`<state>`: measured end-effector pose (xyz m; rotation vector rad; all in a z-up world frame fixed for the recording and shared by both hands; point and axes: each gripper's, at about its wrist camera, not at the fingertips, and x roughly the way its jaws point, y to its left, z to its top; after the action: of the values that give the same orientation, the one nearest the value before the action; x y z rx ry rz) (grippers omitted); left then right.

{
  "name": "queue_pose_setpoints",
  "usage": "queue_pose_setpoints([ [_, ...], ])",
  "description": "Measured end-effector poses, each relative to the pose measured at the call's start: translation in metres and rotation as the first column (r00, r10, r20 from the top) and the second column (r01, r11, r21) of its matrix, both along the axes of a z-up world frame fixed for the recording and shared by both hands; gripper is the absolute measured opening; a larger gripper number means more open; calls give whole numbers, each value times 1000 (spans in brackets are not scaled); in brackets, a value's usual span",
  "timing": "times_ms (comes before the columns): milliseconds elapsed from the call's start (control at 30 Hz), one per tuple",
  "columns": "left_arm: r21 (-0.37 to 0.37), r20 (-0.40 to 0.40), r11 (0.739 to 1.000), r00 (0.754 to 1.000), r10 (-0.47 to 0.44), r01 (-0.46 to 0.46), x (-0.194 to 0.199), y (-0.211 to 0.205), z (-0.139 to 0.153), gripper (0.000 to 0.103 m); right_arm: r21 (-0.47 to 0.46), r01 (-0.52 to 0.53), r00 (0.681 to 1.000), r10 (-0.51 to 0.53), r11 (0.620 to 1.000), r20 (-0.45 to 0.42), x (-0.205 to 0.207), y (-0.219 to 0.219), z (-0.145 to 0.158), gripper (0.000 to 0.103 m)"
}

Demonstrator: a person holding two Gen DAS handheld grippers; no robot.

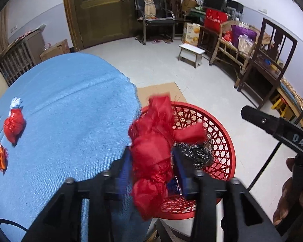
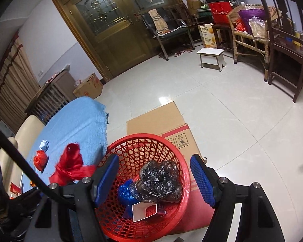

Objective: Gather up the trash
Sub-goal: 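Return both tools from the wastebasket to the table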

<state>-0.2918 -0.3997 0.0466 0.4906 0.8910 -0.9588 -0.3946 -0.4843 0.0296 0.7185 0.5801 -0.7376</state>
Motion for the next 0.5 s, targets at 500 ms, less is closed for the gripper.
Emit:
queue_pose_setpoints([
  [500, -51, -12, 996, 998, 67, -67, 12, 26, 17, 73, -10, -7, 1000, 7, 1000, 4, 1, 6, 5, 76],
])
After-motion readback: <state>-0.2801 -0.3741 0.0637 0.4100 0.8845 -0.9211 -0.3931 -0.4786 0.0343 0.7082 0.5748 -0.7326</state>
